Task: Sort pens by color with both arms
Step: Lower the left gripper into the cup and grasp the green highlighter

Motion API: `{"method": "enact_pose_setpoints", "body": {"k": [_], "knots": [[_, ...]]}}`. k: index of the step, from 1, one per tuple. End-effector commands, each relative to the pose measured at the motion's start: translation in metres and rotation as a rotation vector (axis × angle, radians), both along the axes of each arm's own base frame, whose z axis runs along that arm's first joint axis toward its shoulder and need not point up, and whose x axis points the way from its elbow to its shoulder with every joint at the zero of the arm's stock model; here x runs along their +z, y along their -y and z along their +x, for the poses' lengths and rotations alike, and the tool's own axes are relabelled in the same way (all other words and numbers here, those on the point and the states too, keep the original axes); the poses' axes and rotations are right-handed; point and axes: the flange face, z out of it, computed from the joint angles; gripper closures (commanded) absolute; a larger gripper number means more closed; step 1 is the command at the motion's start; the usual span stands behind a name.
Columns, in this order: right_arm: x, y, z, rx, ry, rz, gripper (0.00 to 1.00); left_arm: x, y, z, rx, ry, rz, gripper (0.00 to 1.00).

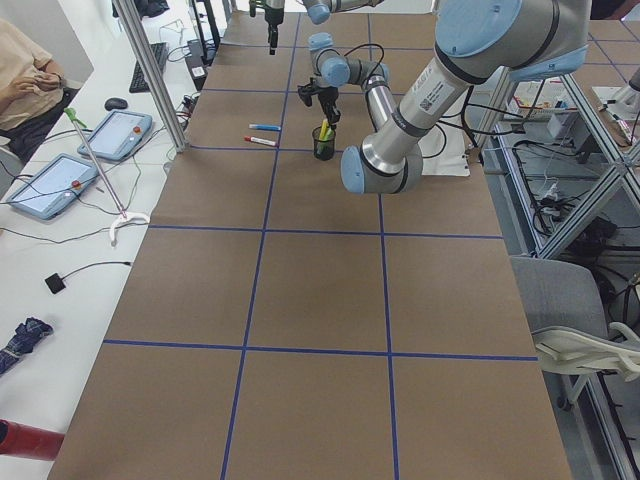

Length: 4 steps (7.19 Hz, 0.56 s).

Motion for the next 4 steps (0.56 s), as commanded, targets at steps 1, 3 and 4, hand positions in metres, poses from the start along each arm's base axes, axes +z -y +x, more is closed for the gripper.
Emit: {"method": "enact_pose_setpoints", "body": {"k": [1, 3, 4], "knots": [[0.000, 0.000, 0.000, 0.000, 0.000, 0.001, 0.00, -0.006, -0.002, -0.006, -0.001, -0.012, 0.008, 0.79], [-0.001, -0.001, 0.001, 0.000, 0.001, 0.002, 0.00, -0.011, -0.010, -0.020, 0.001, -0.017, 0.013, 0.89], [-0.002, -0.003, 0.002, -0.001, 0.004, 0.006, 0.00, -0.023, -0.020, -0.039, 0.005, -0.015, 0.016, 0.98]]}}
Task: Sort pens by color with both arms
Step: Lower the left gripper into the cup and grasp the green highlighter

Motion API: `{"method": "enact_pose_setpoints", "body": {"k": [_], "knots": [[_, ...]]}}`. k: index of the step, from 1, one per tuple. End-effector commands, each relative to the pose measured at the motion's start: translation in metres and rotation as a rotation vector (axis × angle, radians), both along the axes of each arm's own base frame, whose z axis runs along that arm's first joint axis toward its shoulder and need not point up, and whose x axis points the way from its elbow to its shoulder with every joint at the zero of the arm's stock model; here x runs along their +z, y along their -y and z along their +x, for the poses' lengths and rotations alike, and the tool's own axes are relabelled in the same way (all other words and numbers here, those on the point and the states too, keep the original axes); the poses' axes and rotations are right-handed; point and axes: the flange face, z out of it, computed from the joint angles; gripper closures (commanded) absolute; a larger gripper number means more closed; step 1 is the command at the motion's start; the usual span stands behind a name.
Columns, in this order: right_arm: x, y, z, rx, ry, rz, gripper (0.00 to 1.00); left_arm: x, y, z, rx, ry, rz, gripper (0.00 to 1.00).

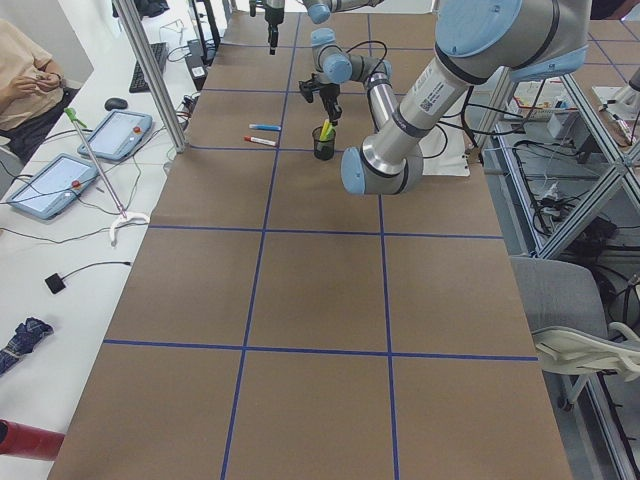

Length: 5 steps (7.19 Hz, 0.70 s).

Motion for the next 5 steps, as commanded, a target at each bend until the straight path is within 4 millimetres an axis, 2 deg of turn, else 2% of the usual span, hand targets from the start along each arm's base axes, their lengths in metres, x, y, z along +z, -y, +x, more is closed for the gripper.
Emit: {"method": "enact_pose_setpoints", "body": {"k": [1, 3, 4, 5], "knots": [[-0.002, -0.005, 0.003, -0.001, 0.005, 0.007, 0.00, -0.023, -0.019, -0.038, 0.005, -0.004, 0.008, 1.00], [-0.003, -0.007, 0.004, -0.001, 0.008, 0.009, 0.00, -0.043, -0.032, -0.065, 0.004, -0.049, 0.035, 1.00], [-0.003, -0.008, 0.004, -0.003, 0.012, 0.007, 0.00, -0.052, -0.034, -0.078, 0.005, -0.075, 0.071, 1.00], [-0.003, -0.008, 0.004, -0.003, 0.013, 0.006, 0.00, -0.062, -0.029, -0.101, -0.007, -0.109, 0.110, 1.00]]}}
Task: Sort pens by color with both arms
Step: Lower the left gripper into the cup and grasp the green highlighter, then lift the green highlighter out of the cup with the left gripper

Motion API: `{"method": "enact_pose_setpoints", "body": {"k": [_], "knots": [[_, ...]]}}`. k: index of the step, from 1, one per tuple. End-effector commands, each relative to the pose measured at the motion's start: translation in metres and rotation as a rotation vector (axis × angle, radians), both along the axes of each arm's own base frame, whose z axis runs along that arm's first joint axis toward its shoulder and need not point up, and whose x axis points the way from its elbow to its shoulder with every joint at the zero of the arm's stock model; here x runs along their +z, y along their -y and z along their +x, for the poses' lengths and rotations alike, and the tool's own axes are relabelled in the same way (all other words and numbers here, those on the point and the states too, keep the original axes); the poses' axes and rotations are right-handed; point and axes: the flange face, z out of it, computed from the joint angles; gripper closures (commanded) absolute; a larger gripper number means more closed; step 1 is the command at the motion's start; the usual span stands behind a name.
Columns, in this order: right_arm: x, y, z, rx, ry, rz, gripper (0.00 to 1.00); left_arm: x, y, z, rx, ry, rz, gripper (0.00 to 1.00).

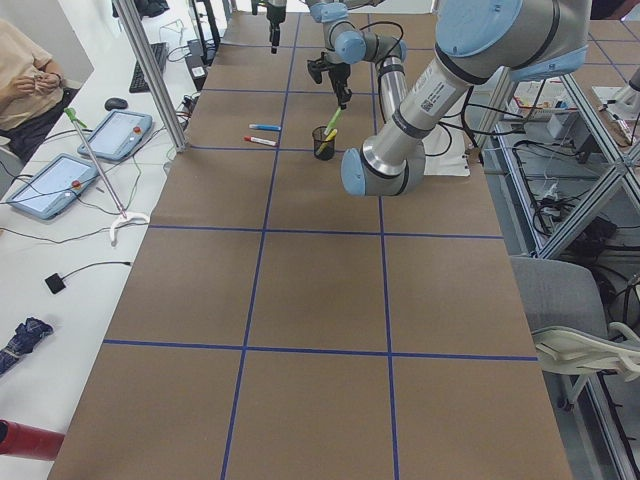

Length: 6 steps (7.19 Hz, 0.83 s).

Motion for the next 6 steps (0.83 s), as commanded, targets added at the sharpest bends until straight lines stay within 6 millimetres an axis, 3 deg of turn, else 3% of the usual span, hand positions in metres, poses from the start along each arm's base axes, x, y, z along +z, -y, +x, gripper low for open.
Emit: {"method": "enact_pose_setpoints", "body": {"k": [1, 4, 6], "knots": [[0.000, -0.001, -0.001, -0.001, 0.003, -0.003, 0.00, -0.019, 0.011, -0.041, -0.029, -0.051, 0.098, 1.00], [0.002, 0.000, -0.003, 0.001, 0.003, -0.013, 0.00, -0.022, 0.036, -0.064, -0.015, -0.015, 0.377, 1.00], [0.003, 0.001, -0.003, 0.004, 0.003, -0.016, 0.00, -0.016, 0.058, -0.063, -0.101, 0.005, 0.552, 1.00]]}}
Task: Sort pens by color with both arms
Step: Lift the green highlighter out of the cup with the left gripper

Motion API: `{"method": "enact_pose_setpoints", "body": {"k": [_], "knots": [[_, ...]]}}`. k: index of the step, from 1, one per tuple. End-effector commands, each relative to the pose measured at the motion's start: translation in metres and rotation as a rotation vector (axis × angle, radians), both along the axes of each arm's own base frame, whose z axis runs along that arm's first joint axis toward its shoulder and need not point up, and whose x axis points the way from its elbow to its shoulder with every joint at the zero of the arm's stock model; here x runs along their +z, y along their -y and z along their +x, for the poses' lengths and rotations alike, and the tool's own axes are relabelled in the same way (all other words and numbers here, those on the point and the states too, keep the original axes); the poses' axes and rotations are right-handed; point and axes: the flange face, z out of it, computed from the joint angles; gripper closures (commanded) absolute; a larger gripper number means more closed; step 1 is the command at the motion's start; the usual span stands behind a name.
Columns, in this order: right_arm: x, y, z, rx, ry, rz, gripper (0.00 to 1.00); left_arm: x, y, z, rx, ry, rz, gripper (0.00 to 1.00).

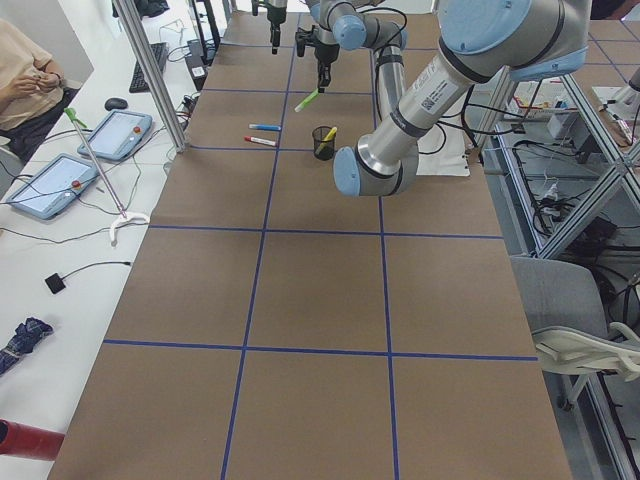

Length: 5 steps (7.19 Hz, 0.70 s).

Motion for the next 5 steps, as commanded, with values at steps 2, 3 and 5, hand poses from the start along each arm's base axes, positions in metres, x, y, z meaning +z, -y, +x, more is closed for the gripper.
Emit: {"method": "enact_pose_setpoints", "body": {"k": [2, 3, 5], "knots": [[0.001, 0.001, -0.001, 0.002, -0.001, -0.006, 0.00, 0.024, 0.051, 0.021, -0.100, 0.018, 0.268, 1.00], [0.001, 0.001, -0.001, 0.003, -0.001, -0.007, 0.00, 0.034, 0.075, 0.035, -0.133, 0.017, 0.325, 1.00], [0.002, 0.002, -0.001, 0.010, 0.000, -0.016, 0.00, 0.063, 0.127, 0.050, -0.179, 0.018, 0.419, 1.00]]}}
